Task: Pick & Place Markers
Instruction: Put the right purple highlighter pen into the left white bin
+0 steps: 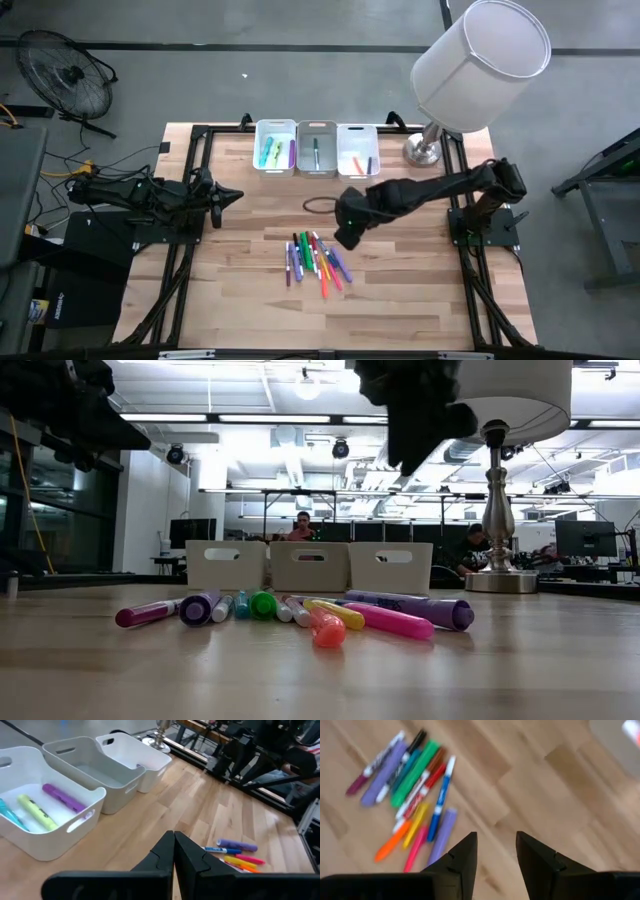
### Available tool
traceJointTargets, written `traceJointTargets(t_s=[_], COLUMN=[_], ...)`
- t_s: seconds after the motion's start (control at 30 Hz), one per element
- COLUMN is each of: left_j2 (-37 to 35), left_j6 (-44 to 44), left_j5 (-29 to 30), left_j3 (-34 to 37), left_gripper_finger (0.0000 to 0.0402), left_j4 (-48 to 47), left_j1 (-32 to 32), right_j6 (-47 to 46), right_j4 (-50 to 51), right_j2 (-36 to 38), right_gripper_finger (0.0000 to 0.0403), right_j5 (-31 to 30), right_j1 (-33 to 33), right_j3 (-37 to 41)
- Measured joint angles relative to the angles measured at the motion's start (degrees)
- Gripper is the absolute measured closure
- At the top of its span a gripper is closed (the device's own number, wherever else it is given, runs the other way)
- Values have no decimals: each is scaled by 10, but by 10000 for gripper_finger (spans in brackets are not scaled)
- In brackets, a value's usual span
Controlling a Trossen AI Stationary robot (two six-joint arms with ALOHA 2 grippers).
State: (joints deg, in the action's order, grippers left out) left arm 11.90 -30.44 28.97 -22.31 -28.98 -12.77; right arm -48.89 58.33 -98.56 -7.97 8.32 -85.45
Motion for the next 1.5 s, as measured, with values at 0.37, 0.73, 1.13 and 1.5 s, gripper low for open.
traceJointTargets(t_s=[0.37,0.73,1.13,1.5], left_j2=[0,0,0,0], left_j6=[-17,-8,32,36], left_j5=[-21,-97,-174,-177], left_j3=[0,0,0,0], left_gripper_finger=[399,399,399,399], left_j4=[1,1,1,-18], left_j1=[0,0,0,0], right_j6=[-98,-226,-278,-210], right_j4=[0,-65,-186,-181], right_j2=[0,-14,-72,-79], right_gripper_finger=[278,279,283,333], right_j5=[9,-2,0,38], right_j1=[70,123,140,115], right_j3=[0,0,0,0])
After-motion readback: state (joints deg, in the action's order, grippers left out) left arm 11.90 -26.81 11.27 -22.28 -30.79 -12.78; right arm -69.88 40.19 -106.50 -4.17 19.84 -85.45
